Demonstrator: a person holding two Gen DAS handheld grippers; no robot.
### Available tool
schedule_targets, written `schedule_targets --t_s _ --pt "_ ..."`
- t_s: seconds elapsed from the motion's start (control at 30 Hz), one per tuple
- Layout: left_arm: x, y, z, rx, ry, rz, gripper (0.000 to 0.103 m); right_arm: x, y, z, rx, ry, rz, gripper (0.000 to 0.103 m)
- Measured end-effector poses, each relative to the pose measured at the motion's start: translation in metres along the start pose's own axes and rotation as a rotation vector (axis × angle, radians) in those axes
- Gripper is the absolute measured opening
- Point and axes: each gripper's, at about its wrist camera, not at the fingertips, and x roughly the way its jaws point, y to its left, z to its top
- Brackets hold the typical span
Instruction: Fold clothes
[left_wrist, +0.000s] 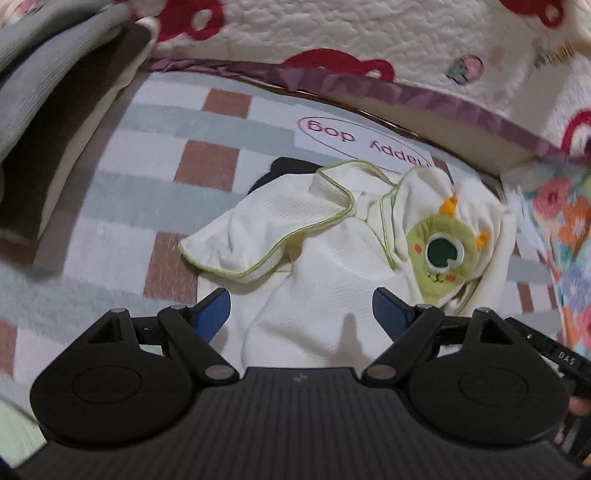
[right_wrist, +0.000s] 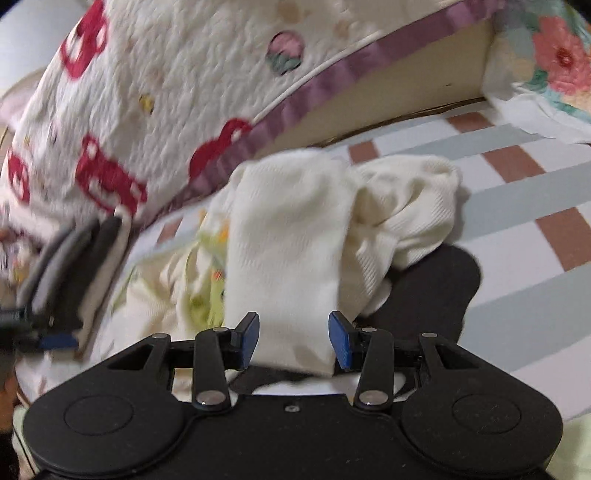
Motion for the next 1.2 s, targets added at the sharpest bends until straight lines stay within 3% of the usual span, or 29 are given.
schedule_targets --t_s 0.13,0.23,0.33,0.43,0.53,0.63,0.7,0.77,0.83,0.87,0.9,1.0,1.1,1.2 --pt "0.016 -0.007 0.0 0.145 0.032 0.027 0.092 0.002 0.017 -0.011 -0.076 0.034 -0.031 0.049" --pt "0.033 -0.018 -0.004 0.248 0.053 0.046 0.092 0.003 0.027 -0.018 -0.123 0.057 -0.08 0.05" --pt "0.043 -0.006 -0.01 0.175 -0.022 0.009 0.094 0.007 0.037 -0.027 -0.15 0.123 -0.103 0.051" --pt "0.056 0.007 -0.017 0.093 -0.033 0.035 0.096 0.01 0.051 -0.038 -0.202 0.19 -0.104 0.05" --pt "0.064 0.019 -0.024 0.006 0.002 -0.058 0.096 0.01 0.064 -0.047 -0.255 0.198 -0.108 0.052" --pt "0.071 0.027 -0.028 -0.053 0.029 -0.141 0.099 0.014 0.062 -0.045 -0.269 0.155 -0.175 0.054" --pt "0.07 0.012 -0.025 0.04 0.033 -0.145 0.093 0.018 0.058 -0.043 -0.268 0.117 -0.229 0.055" --pt "0.068 -0.004 -0.026 0.134 0.018 -0.058 0.062 0.022 0.053 -0.039 -0.256 0.081 -0.263 0.055" --pt "0.063 -0.004 -0.023 0.164 -0.021 -0.011 0.043 0.026 0.05 -0.034 -0.234 0.056 -0.257 0.055" --pt "0.06 -0.002 -0.021 0.167 -0.044 0.003 0.028 0.029 0.049 -0.031 -0.226 0.048 -0.246 0.055" --pt "0.057 0.001 -0.018 0.171 -0.067 0.016 0.022 0.032 0.049 -0.028 -0.229 0.029 -0.243 0.055" --pt "0.048 0.009 -0.011 0.183 -0.136 0.057 0.01 0.047 0.047 -0.021 -0.238 0.009 -0.261 0.056" --pt "0.039 0.017 -0.004 0.193 -0.198 0.095 0.01 0.065 0.044 -0.016 -0.24 0.017 -0.293 0.068" --pt "0.039 0.026 -0.001 0.165 -0.195 0.085 0.008 0.083 0.041 -0.011 -0.243 0.026 -0.325 0.069"
